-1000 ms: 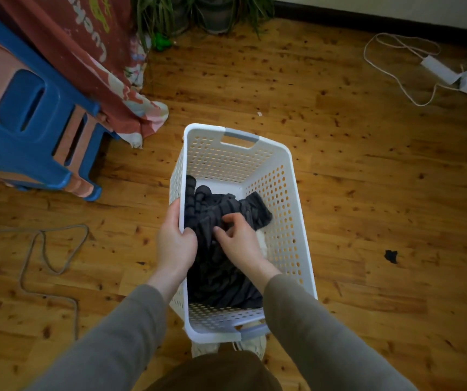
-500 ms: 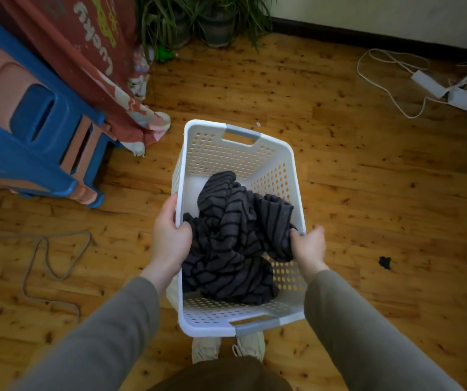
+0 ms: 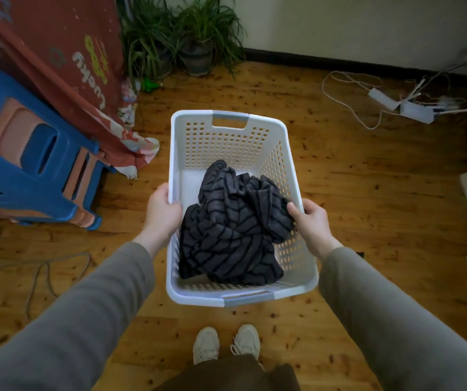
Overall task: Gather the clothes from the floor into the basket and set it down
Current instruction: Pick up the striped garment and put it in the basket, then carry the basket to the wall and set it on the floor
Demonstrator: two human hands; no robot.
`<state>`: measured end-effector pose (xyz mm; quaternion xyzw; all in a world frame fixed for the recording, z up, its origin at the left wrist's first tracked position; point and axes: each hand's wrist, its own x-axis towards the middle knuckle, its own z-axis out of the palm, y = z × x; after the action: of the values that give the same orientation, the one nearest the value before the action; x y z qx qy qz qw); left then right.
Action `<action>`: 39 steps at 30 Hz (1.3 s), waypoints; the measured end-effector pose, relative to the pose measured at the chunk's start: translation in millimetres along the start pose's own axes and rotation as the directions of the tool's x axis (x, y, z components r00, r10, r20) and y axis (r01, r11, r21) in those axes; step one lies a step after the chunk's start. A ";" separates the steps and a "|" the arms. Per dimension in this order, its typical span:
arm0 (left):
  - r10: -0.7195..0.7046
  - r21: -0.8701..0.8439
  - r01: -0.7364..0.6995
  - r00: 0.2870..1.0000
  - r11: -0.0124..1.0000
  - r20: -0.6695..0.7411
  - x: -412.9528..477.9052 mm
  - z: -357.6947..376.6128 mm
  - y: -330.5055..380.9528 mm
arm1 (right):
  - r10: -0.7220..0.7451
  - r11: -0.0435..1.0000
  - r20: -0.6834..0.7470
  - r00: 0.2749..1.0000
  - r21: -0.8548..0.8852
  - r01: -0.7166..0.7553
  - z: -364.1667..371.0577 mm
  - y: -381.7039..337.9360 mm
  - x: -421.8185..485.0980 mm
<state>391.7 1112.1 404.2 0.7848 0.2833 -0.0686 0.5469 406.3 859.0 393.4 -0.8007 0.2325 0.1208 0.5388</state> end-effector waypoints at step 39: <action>0.389 0.031 -0.404 0.898 0.914 0.207 -185.1 37.8 429.3 | -0.294 0.926 -0.178 0.939 -0.296 0.234 -366.1 -310.0 -118.2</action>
<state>468.8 906.1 818.4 0.8349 0.0594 -0.0432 0.5455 439.3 647.7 838.8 -0.8991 0.1612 -0.0118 0.4068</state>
